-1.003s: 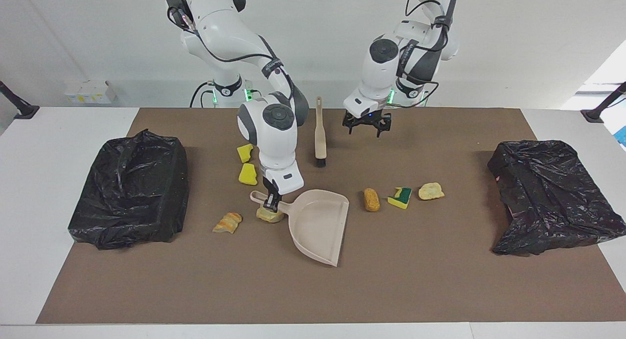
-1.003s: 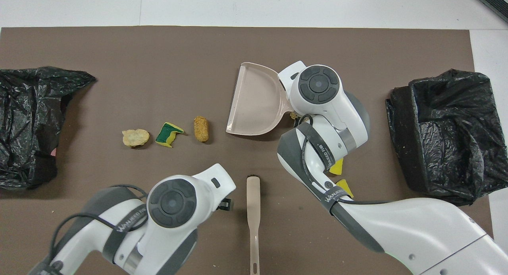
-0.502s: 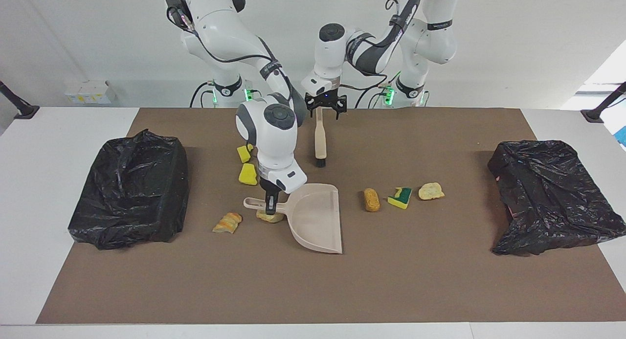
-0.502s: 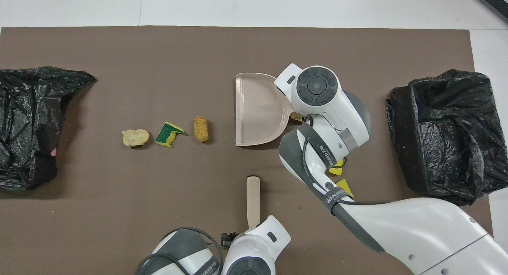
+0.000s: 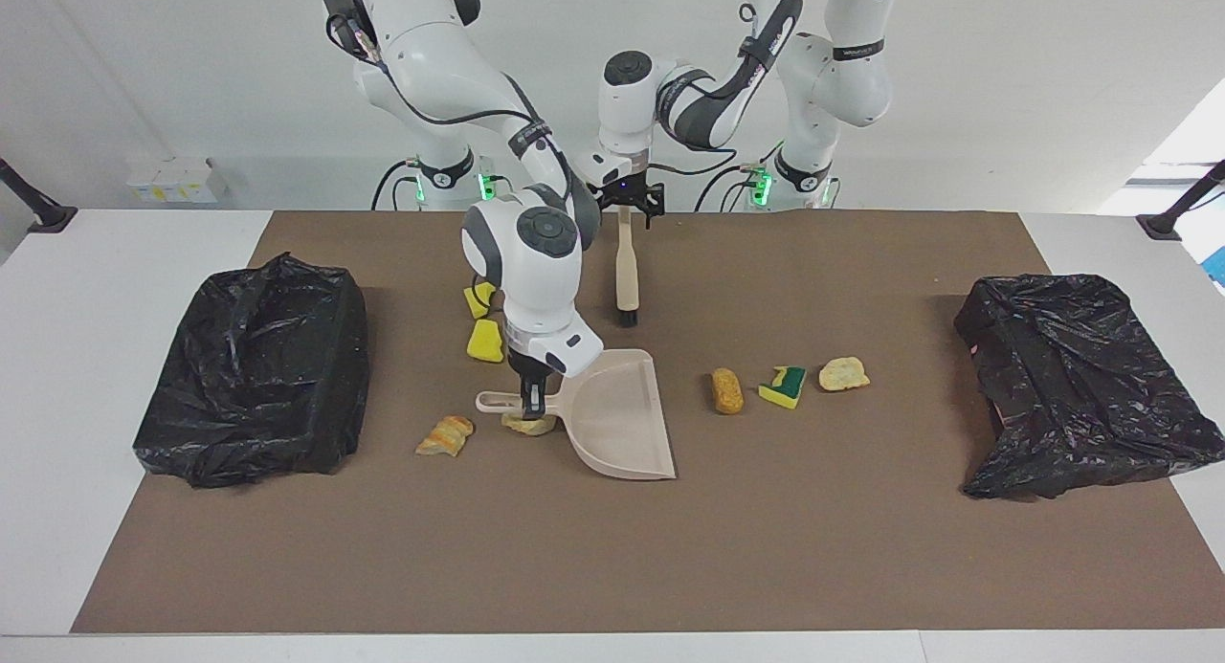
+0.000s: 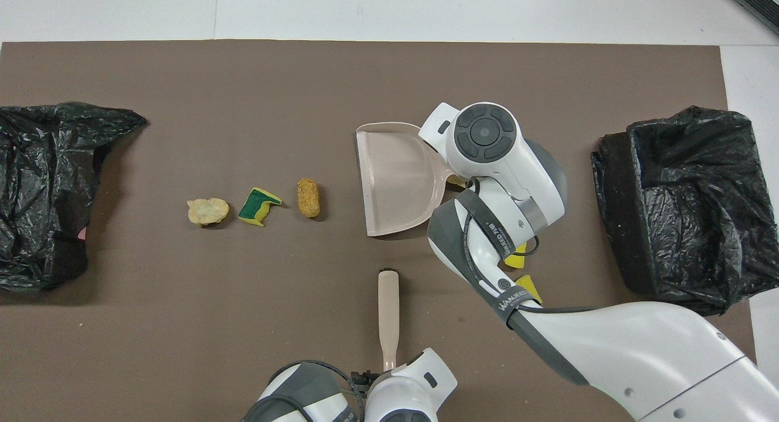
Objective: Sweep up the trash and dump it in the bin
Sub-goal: 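Grasp the wooden brush handle with the left gripper and lift it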
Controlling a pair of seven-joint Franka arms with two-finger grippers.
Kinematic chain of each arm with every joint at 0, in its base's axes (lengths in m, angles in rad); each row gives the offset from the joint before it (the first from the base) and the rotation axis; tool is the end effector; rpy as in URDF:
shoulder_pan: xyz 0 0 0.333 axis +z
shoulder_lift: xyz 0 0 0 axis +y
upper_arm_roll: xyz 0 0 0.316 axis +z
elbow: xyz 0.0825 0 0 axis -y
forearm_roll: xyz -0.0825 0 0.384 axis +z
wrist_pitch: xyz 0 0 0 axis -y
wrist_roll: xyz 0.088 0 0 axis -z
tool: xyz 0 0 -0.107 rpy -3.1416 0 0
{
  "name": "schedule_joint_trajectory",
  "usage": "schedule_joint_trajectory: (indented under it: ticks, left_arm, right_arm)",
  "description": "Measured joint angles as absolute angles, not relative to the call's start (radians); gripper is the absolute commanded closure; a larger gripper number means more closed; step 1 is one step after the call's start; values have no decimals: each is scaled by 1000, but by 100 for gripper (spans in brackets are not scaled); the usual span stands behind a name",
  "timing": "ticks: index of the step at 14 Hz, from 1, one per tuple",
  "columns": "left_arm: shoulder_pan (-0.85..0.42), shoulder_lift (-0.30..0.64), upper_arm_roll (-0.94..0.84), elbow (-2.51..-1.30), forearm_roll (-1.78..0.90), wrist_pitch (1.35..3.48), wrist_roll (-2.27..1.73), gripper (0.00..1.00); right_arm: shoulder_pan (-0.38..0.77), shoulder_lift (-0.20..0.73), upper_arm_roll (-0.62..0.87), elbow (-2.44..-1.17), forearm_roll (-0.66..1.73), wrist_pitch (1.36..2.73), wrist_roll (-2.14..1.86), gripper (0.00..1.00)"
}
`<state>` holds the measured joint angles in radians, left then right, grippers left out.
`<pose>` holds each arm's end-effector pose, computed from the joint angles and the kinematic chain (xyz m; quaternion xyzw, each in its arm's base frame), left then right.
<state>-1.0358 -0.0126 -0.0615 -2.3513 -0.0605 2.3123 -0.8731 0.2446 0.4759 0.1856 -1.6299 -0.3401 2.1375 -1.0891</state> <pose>0.2257 -0.4431 0.3334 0.9955 -0.0912 -0.0253 0.0010 0.6328 0.2575 0.3528 0.6657 0.7387 -0.0127 0.1044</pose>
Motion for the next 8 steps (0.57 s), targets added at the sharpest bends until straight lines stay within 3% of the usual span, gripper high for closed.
schedule_joint_trajectory:
  ticks: [6, 7, 8]
  left_arm:
    - [-1044, 6, -49, -2345, -60, 2326, -898, 21]
    - [-1044, 0, -47, -2345, -60, 2318, -900, 31]
    - [-1044, -5, -47, -2344, -61, 2311, -900, 49]
  right_arm:
    - [248, 480, 190, -1631, -340, 2137, -1090, 100]
    - [249, 480, 190, -1631, -340, 2137, -1090, 100]
    - [250, 480, 190, -1631, -340, 2137, -1090, 100]
